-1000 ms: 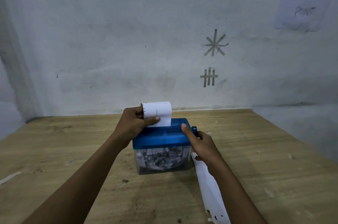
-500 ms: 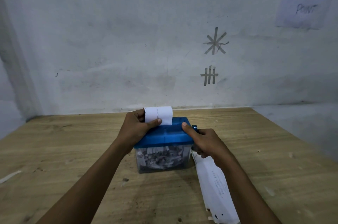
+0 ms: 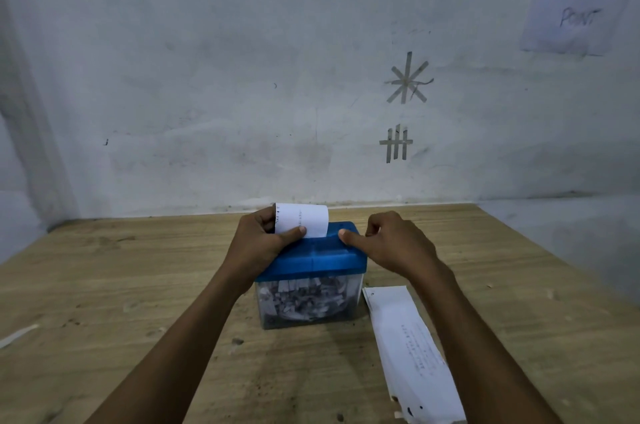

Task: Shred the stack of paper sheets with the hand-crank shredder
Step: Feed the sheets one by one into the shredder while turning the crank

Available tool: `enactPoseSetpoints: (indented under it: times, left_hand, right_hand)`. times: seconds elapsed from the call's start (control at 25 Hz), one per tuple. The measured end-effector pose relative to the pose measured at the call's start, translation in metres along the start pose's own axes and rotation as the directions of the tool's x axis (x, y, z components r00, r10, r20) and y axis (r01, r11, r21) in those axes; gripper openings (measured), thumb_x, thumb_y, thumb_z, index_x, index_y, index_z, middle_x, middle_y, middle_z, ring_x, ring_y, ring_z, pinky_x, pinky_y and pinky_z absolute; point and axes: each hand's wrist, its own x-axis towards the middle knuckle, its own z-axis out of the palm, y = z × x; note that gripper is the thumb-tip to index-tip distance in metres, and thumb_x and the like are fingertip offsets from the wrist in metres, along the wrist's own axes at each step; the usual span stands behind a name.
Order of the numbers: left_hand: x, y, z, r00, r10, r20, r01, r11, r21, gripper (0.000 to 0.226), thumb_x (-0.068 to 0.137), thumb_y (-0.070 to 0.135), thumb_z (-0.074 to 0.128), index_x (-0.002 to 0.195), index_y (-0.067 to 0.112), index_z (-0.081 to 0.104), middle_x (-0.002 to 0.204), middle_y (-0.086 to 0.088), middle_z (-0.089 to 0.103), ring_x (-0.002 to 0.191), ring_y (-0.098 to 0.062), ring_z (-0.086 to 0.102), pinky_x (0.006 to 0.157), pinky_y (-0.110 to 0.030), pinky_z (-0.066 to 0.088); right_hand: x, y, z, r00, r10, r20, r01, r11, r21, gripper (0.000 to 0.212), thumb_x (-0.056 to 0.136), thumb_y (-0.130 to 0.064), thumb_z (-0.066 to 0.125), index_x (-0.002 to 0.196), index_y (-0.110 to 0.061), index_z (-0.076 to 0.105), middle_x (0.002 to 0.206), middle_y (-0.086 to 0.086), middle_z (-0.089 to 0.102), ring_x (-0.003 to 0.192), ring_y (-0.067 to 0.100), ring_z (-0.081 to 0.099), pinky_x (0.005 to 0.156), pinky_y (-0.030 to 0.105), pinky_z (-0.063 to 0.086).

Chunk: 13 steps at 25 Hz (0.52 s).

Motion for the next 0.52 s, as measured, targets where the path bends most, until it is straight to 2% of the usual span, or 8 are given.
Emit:
enactPoseSetpoints:
  times: [0.12,0.2,0.24,0.32,0.36,0.44,0.52]
  left_hand:
    - [-0.001,0.001,-0.001,1.0,0.005,0.006,-0.005,1.0,-0.002,0.043,0.08,0.012,0.084,0.12,0.012,0.071,0.106,0.003,0.076,0.089,-0.009,0.074,0.073,-0.021,0.059]
    - [-0.003,0.001,-0.003,1.0,0.01,0.024,-0.01,1.0,-0.005,0.046,0.078,0.015,0.086,0.12,0.013,0.07,0.106,0.004,0.076,0.09,-0.01,0.074,0.073,-0.022,0.06]
    - [-0.003,0.001,-0.004,0.999,0.012,0.032,-0.011,1.0,-0.017,0.046,0.077,0.016,0.086,0.12,0.014,0.07,0.105,0.004,0.076,0.089,-0.009,0.074,0.072,-0.021,0.059]
    - [-0.004,0.0,-0.004,0.999,0.017,0.043,-0.016,1.0,-0.024,0.046,0.076,0.017,0.087,0.118,0.017,0.07,0.104,0.007,0.076,0.088,-0.008,0.074,0.07,-0.02,0.058]
    - [-0.004,0.0,-0.004,0.999,0.021,0.045,-0.021,1.0,-0.012,0.046,0.075,0.018,0.088,0.118,0.019,0.07,0.104,0.008,0.076,0.088,-0.007,0.074,0.07,-0.02,0.058]
    - [-0.003,-0.001,-0.003,0.998,0.037,0.048,-0.038,0.999,0.024,0.046,0.075,0.022,0.088,0.117,0.022,0.069,0.105,0.009,0.075,0.089,-0.006,0.073,0.072,-0.021,0.058]
    - [-0.002,-0.002,-0.004,0.997,0.048,0.058,-0.051,0.997,0.053,0.045,0.075,0.026,0.088,0.115,0.024,0.069,0.104,0.01,0.075,0.09,-0.005,0.072,0.073,-0.021,0.058]
  right_hand:
    - [0.027,-0.008,-0.025,0.968,-0.035,0.247,0.046,0.998,-0.041,0.057,0.08,-0.066,0.07,0.072,-0.01,0.06,0.062,0.001,0.056,0.053,0.015,0.048,0.052,0.027,0.037]
    - [0.031,0.003,-0.043,0.899,-0.102,0.426,0.089,0.995,0.05,0.053,0.077,-0.059,0.077,0.088,-0.007,0.069,0.07,0.003,0.062,0.055,0.015,0.053,0.047,0.027,0.043]
    - [0.027,0.013,-0.048,0.866,-0.164,0.472,0.122,0.985,0.119,0.049,0.077,-0.053,0.081,0.1,-0.011,0.071,0.083,0.002,0.067,0.063,0.016,0.06,0.052,0.027,0.051]
    - [0.016,0.034,-0.046,0.865,-0.306,0.397,0.207,0.939,0.274,0.044,0.077,-0.046,0.081,0.111,-0.02,0.073,0.105,-0.002,0.071,0.087,0.014,0.069,0.073,0.028,0.06]
    - [0.012,0.043,-0.04,0.884,-0.351,0.308,0.235,0.904,0.358,0.04,0.078,-0.045,0.078,0.109,-0.02,0.075,0.107,-0.003,0.073,0.093,0.012,0.07,0.08,0.027,0.059]
    - [0.013,0.047,-0.026,0.918,-0.37,0.145,0.26,0.834,0.487,0.03,0.084,-0.039,0.073,0.099,-0.013,0.079,0.094,0.0,0.077,0.088,0.014,0.072,0.08,0.028,0.06]
    - [0.024,0.04,-0.018,0.946,-0.317,0.062,0.235,0.808,0.541,0.034,0.092,-0.033,0.068,0.082,-0.002,0.076,0.075,0.004,0.075,0.072,0.022,0.073,0.07,0.033,0.062]
